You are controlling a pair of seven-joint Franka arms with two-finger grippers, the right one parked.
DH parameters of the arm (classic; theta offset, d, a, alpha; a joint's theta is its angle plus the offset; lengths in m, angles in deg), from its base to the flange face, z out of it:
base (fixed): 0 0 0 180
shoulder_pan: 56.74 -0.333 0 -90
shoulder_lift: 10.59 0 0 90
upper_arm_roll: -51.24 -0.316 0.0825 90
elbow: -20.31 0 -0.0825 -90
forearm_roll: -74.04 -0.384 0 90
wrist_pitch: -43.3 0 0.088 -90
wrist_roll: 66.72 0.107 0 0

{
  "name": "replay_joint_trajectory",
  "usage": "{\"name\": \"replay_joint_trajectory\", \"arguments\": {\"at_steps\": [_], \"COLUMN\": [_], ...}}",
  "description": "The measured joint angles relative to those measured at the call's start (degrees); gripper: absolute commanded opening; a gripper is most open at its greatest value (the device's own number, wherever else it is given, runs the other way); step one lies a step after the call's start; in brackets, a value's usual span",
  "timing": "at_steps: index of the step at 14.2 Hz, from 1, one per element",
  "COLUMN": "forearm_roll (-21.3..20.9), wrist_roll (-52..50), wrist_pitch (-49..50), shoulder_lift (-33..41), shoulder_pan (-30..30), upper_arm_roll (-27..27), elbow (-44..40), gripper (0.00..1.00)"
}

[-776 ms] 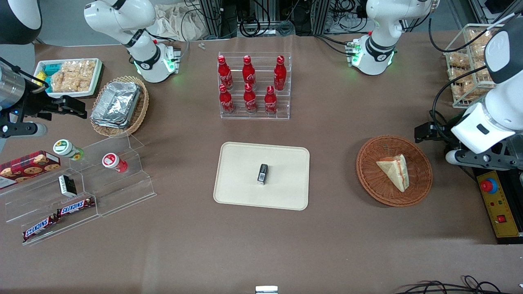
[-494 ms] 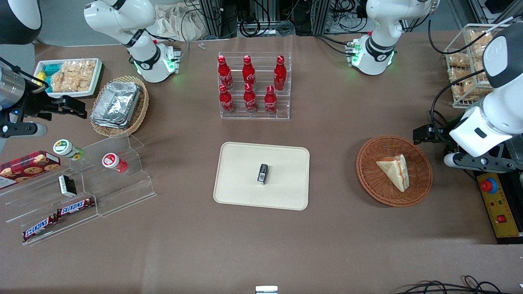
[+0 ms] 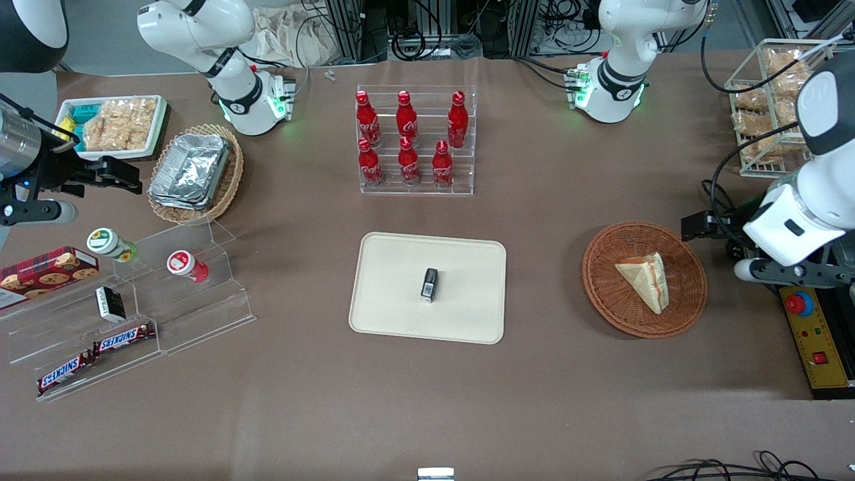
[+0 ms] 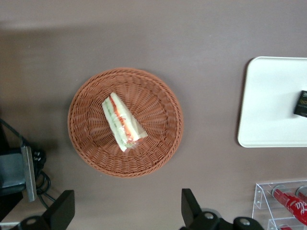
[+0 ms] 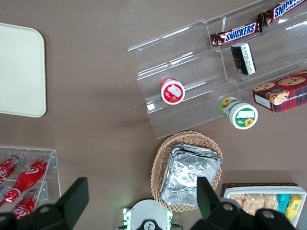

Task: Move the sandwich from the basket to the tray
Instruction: 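Move the left gripper over the wrapped sandwich in the wicker basket, then lower the open left gripper around the sandwich's upright edge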

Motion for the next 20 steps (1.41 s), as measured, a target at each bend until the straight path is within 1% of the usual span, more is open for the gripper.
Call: {"name": "replay_joint_trajectory", "arguments": {"at_steps": [2,5,10,14,16,17,20], "forearm_roll": [0.0,0.0,-0.1,-0.1,-0.1,-0.7,-5.6], "wrist_roll": [-2.1,-7.5,-27.4,-33.3,-35.0,-35.1,-38.2], "wrist_pitch": [-4.3,-15.6,-28.2,-37.2,-40.1,-40.5,-40.9], "shoulder_lift": [-0.1,1.4,2.5,2.2,1.4,0.9,-0.9], "shoulder_pan": [-1.3,-1.8,-1.4,-1.4,-1.6,-1.7,-1.8], "upper_arm_roll": [0.0,0.0,0.4,0.3,0.1,0.1,0.1], "elbow": [3.1,13.0,25.7,33.5,35.9,36.3,36.5], "gripper": [1.0,1.0,1.0,1.0,1.0,1.0,1.0]}}
